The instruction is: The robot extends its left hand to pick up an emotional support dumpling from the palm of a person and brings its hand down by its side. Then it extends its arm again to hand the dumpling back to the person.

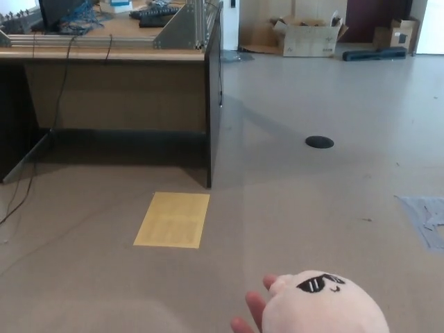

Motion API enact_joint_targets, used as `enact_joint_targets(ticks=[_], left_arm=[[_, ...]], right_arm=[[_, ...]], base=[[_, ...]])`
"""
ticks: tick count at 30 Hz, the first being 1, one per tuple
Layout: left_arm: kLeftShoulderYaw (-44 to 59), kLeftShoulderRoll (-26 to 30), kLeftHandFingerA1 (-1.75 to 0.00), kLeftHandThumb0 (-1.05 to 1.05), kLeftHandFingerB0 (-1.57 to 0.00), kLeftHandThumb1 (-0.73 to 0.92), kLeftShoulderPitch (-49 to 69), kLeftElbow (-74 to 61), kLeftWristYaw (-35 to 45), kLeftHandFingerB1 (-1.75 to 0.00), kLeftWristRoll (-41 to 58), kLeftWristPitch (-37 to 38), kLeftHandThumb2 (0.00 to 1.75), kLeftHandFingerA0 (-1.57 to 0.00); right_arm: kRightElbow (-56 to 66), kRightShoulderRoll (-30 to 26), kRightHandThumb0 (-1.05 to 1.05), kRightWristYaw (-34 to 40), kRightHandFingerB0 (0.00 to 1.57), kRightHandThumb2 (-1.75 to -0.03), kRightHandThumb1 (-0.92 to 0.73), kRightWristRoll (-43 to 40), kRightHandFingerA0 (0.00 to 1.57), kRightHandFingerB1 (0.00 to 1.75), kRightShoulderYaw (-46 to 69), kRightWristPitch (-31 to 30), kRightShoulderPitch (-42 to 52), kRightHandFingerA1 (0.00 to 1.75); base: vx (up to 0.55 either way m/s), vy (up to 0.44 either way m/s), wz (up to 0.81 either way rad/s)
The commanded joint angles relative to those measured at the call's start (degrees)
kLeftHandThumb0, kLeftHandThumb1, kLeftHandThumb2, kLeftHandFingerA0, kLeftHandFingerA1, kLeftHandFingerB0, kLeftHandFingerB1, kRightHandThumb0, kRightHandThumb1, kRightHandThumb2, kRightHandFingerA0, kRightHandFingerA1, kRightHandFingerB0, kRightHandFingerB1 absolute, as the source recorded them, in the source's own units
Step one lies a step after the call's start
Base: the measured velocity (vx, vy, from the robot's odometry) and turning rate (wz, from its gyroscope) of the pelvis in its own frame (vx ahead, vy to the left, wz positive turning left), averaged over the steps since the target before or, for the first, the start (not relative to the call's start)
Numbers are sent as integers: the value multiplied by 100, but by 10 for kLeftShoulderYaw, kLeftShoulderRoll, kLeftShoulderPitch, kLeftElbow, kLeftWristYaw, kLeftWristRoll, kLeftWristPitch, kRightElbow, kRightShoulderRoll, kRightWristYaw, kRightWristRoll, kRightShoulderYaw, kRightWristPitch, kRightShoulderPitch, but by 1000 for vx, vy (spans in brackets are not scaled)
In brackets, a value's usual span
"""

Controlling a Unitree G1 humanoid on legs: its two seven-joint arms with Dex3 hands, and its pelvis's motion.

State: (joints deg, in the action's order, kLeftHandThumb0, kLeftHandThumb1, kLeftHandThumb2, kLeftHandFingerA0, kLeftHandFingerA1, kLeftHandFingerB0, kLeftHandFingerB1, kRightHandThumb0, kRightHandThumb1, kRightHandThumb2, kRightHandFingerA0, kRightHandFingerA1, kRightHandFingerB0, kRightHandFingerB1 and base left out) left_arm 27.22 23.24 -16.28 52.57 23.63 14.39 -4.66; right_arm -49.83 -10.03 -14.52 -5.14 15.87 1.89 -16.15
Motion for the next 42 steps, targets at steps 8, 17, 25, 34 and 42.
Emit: enact_joint_targets(ticks=[8,17,25,34,42], left_arm=[[97,60,-39,-21,-31,56,-46,-11,192,-31,136,-67,56,-41],[10,203,-38,-29,-31,44,-200,-300,262,-34,129,-77,58,-30],[-131,266,-34,-34,-33,41,-361,-396,296,-33,69,-92,53,-33],[-345,217,-52,-14,-13,20,-610,-426,337,-50,-21,-120,78,-12],[-457,134,-51,-16,-10,25,-684,-476,339,-49,-51,-127,81,-10]], right_arm=[[-5,5,-49,-147,31,-56,-53,-117,66,31,74,48,-32,47],[-15,-5,-48,-153,32,-55,-52,-125,66,31,83,41,-44,48],[-11,-4,-47,-146,32,-56,-53,-125,64,32,83,41,-40,47],[-22,-2,-51,-149,31,-56,-50,-125,66,32,77,44,-45,48],[-21,-3,-58,-144,25,-74,-44,-118,62,41,69,44,-50,57]], base=[[0,0,0],[0,0,0],[0,0,0],[0,0,0],[0,0,0]])
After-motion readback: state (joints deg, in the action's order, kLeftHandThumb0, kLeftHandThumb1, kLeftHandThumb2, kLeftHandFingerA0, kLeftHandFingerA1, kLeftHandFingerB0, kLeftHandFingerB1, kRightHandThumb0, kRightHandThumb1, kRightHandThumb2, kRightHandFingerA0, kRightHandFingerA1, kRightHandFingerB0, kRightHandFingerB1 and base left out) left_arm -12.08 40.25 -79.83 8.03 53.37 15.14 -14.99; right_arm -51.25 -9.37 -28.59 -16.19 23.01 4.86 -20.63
